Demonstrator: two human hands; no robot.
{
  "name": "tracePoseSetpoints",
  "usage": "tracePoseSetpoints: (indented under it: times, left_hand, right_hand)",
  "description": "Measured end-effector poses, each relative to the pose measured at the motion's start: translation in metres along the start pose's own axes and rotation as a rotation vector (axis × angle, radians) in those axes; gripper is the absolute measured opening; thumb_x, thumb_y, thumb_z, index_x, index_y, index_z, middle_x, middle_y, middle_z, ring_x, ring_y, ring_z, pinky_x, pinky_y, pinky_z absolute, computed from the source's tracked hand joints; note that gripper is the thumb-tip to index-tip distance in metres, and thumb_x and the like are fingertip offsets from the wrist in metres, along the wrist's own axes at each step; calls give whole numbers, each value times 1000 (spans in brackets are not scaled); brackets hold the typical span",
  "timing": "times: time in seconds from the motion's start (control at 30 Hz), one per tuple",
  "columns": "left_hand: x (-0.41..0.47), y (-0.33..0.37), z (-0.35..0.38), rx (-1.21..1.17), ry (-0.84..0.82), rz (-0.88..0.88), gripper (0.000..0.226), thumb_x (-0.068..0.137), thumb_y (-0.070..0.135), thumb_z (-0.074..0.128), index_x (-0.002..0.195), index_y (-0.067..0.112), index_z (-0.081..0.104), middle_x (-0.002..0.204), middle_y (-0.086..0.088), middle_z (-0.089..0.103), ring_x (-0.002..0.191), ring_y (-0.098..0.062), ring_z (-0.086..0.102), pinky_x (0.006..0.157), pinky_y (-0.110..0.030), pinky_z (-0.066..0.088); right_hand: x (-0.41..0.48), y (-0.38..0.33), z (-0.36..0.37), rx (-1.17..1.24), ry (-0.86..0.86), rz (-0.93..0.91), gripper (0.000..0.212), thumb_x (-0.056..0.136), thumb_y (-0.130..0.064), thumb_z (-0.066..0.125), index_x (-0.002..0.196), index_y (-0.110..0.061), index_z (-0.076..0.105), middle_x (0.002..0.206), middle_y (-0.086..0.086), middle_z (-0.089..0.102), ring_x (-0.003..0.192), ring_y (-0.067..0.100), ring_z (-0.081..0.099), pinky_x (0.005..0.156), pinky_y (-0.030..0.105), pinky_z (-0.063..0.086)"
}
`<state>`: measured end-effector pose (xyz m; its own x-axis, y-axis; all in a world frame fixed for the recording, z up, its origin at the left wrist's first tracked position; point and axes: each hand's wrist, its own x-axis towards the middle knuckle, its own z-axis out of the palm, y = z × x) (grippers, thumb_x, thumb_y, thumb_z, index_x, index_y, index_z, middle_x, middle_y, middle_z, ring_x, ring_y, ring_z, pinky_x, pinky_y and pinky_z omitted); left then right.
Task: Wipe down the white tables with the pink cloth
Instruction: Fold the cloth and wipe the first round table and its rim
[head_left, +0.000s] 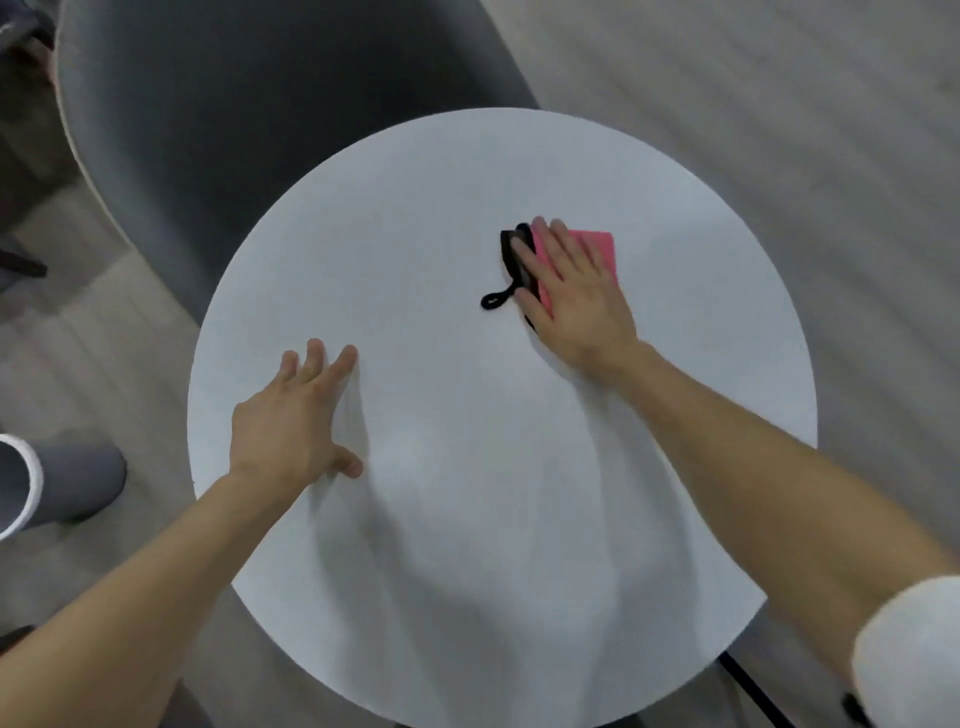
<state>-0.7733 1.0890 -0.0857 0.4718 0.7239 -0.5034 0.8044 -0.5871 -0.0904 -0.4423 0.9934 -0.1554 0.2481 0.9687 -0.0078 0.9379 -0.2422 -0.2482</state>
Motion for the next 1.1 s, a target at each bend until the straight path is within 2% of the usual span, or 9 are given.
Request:
tracePoseSetpoints:
  times: [0.1, 0.23, 0.37, 0.5, 0.6, 0.73, 0.87, 1.0, 1.1]
  left_hand:
    - [-4, 4, -4, -18, 0, -5, 149, 47, 67, 104, 164, 43, 15, 161, 10, 25, 149, -21, 36, 72, -48, 63]
    - [-7, 6, -6, -16, -10, 17, 148, 49, 65, 104, 164, 38, 15, 159, 4, 29, 142, -26, 40, 77, -53, 63]
    - [-11, 9, -7, -103, -27, 17, 143, 55, 55, 107, 166, 31, 20, 160, -1, 29, 145, -31, 38, 88, -59, 61]
    - [-30, 17, 0, -166, 49, 86, 112, 69, 38, 103, 162, 27, 40, 147, 2, 46, 138, -30, 48, 97, -56, 57]
    - [-59, 36, 16, -195, 77, 187, 109, 70, 36, 102, 162, 27, 45, 154, 0, 48, 143, -31, 48, 103, -52, 53]
    - [-92, 65, 31, -143, 57, 330, 125, 61, 44, 106, 166, 21, 41, 162, -7, 44, 148, -34, 44, 112, -50, 49]
    - [-108, 92, 38, -38, 70, 428, 121, 63, 35, 103, 165, 26, 37, 158, -1, 38, 147, -29, 43, 113, -43, 42]
    - [-111, 118, 35, -106, 55, 400, 132, 64, 51, 103, 170, 29, 29, 177, -7, 24, 161, -31, 28, 126, -47, 32]
    - [-111, 139, 33, -132, 41, 350, 139, 61, 58, 103, 172, 28, 24, 180, -9, 18, 165, -32, 21, 130, -49, 30]
  right_hand:
    - [-28, -64, 16, 48, 60, 154, 64, 114, -47, 35, 172, -23, 26, 181, 7, 17, 169, 27, 12, 134, 53, 12]
    - [-166, -157, 50, 175, -46, -298, 60, 115, -44, 42, 171, -23, 33, 181, 5, 20, 169, 27, 11, 133, 56, 16]
    - [-235, -111, 40, 174, -164, -502, 61, 116, -45, 43, 172, -29, 28, 182, -2, 15, 169, 22, 8, 135, 54, 15]
    - [-201, -17, 2, 19, 11, 150, 61, 115, -47, 41, 172, -31, 26, 181, 0, 18, 169, 21, 10, 134, 52, 16]
    - [-195, -60, 18, 17, 96, 450, 64, 115, -48, 33, 174, -28, 19, 182, 4, 9, 169, 23, 4, 136, 50, 8]
    - [-266, -167, 61, 94, 6, -47, 62, 116, -47, 37, 173, -26, 25, 182, 3, 12, 169, 24, 5, 135, 56, 13]
    - [-343, -113, 50, 70, -122, -286, 64, 116, -50, 38, 174, -34, 17, 183, -5, 6, 169, 21, 5, 136, 55, 12]
    - [-345, -5, 11, -37, -25, 188, 64, 115, -54, 31, 174, -37, 13, 183, -4, 8, 169, 20, 7, 135, 53, 15]
    - [-309, -16, 12, -20, 97, 556, 67, 113, -47, 37, 174, -25, 20, 182, 7, 14, 169, 27, 11, 135, 52, 14]
